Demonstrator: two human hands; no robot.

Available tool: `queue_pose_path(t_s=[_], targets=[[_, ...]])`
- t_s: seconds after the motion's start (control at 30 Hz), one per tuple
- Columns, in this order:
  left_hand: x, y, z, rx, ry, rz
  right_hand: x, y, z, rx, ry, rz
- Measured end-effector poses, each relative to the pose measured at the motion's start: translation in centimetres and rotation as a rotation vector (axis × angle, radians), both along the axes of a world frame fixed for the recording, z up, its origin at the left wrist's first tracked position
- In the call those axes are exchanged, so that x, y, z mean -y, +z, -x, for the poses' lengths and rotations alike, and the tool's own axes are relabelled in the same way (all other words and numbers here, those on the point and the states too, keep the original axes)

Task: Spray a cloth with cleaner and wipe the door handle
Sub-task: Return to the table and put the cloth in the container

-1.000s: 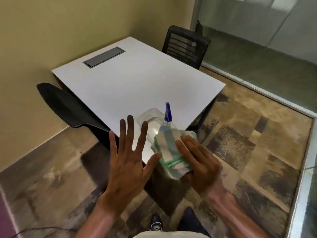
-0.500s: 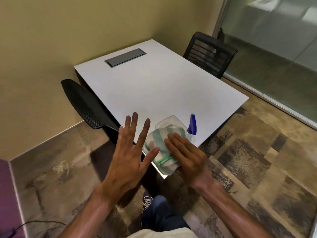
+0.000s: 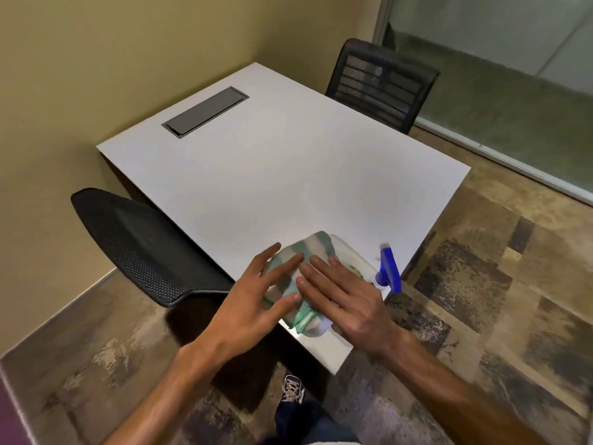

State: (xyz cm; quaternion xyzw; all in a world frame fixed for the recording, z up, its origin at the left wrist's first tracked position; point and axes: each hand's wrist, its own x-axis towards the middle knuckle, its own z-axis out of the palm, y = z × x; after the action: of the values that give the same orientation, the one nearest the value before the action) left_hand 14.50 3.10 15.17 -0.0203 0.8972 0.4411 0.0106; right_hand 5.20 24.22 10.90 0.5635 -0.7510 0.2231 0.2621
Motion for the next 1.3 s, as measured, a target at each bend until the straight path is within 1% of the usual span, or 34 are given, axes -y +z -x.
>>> queue_pose_path(t_s=[0.03, 0.1, 0.13, 0.17, 0.23, 0.27, 0.3, 0.37, 0.43, 0.47, 0.57, 0.6, 0.63, 0.7, 0.8, 0.83, 0.9, 0.97, 1.03, 1.13, 1.2, 1.27, 1.3], targets=[[0.7, -0.2, 0.8, 0.022, 0.036, -0.116, 0.5, -0.1, 0.5, -0.007, -0.004, -0.005], [1.7, -0.8, 2.0, 0.100, 0.121, -0.430, 1.2, -0.3, 1.1, -0.018, -0.021, -0.017], [1.9, -1.0, 2.4, 0.134, 0.166, -0.553, 1.4, -0.3, 1.2, -0.022, -0.025, -0.029], [2.2, -1.2, 2.7, 0.153, 0.204, -0.625, 1.6, -0.3, 1.4, -0.017, -0.028, -0.045], [2.6, -1.5, 3.2, 0.147, 0.267, -0.662, 2.1, -0.2, 1.7, 0.052, -0.058, -0.072], [2.8, -1.6, 3.4, 0.132, 0.291, -0.662, 2.4, 0.0, 1.8, 0.143, -0.094, -0.094], [2.9, -1.7, 3.5, 0.117, 0.309, -0.664, 2.6, 0.2, 1.9, 0.277, -0.146, -0.132], [3.2, -1.8, 4.0, 0.089, 0.323, -0.674, 2.8, 1.0, 2.1, 0.663, -0.257, -0.202], [3.7, -1.9, 4.4, 0.064, 0.323, -0.687, 2.6, 2.5, 2.4, 1.059, -0.276, -0.180], [3.9, -1.8, 4.6, 0.059, 0.317, -0.692, 2.5, 3.5, 2.7, 1.214, -0.261, -0.147], [4.5, -1.6, 5.0, 0.066, 0.271, -0.715, 2.3, 5.8, 4.3, 1.556, -0.238, -0.026], [4.7, -1.5, 5.2, 0.072, 0.260, -0.717, 2.5, 6.2, 5.0, 1.626, -0.255, 0.000], [4.9, -1.5, 5.3, 0.075, 0.246, -0.719, 2.8, 6.4, 5.5, 1.654, -0.282, 0.008], [5.4, -1.6, 5.7, 0.073, 0.209, -0.720, 3.7, 6.3, 6.6, 1.662, -0.353, -0.023], [6.2, -1.6, 6.4, 0.088, 0.144, -0.749, 5.1, 5.4, 7.9, 1.735, -0.458, -0.053], [6.5, -1.7, 6.7, 0.105, 0.131, -0.741, 5.5, 5.1, 8.1, 1.727, -0.508, -0.026], [7.0, -2.0, 7.3, 0.131, 0.106, -0.661, 6.6, 4.7, 8.2, 1.595, -0.651, -0.002], [7.6, -2.4, 7.7, 0.096, 0.054, -0.484, 7.6, 4.7, 8.0, 1.392, -0.807, -0.064], [8.4, -3.1, 8.0, 0.020, -0.114, -0.294, 8.6, 4.7, 7.8, 1.244, -0.928, -0.107], [8.5, -4.0, 8.7, -0.065, -0.429, -0.068, 9.4, 4.4, 7.5, 1.160, -1.042, -0.114], [8.2, -3.7, 9.3, -0.035, -0.572, 0.080, 9.8, 4.2, 7.5, 1.126, -1.095, -0.153], [8.0, -3.7, 10.1, -0.210, -0.646, 0.282, 9.8, 4.0, 7.8, 1.083, -1.130, -0.191], [7.9, -4.3, 10.5, -0.265, -0.699, 0.409, 9.8, 3.7, 7.9, 1.062, -1.140, -0.208]])
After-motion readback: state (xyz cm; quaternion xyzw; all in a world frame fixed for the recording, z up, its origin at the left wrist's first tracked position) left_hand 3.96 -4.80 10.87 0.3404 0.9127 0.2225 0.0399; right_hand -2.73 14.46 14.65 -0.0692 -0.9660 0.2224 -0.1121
